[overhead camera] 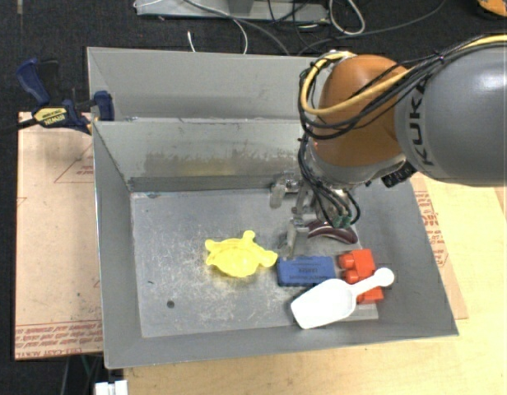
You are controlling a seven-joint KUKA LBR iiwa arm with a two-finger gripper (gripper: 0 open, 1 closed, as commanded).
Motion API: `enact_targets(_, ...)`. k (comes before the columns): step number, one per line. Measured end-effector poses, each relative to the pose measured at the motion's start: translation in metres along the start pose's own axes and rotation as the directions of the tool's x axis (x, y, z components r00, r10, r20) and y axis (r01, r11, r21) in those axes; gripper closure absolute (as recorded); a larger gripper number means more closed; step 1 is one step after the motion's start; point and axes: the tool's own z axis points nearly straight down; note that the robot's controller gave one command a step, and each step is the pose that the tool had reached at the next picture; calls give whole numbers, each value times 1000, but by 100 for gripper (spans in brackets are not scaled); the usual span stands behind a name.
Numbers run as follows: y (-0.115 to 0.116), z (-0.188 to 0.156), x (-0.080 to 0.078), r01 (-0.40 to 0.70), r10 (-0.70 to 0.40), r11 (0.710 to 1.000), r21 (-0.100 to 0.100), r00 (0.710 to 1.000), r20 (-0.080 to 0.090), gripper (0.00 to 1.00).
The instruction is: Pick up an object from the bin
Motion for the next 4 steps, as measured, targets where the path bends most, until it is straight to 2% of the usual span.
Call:
enact_targets(1, 0, -5, -2, -1, 1, 1000, 0, 1000, 8, 0)
enact_targets(2, -43, 54, 4, 120, -120, 993, 1, 993, 10, 0)
enact_targets(3, -111, 118, -17, 106, -106, 994, -2, 994, 15, 0)
enact_targets(4, -128, 114, -34, 252, -252, 968, -3, 968, 16, 0)
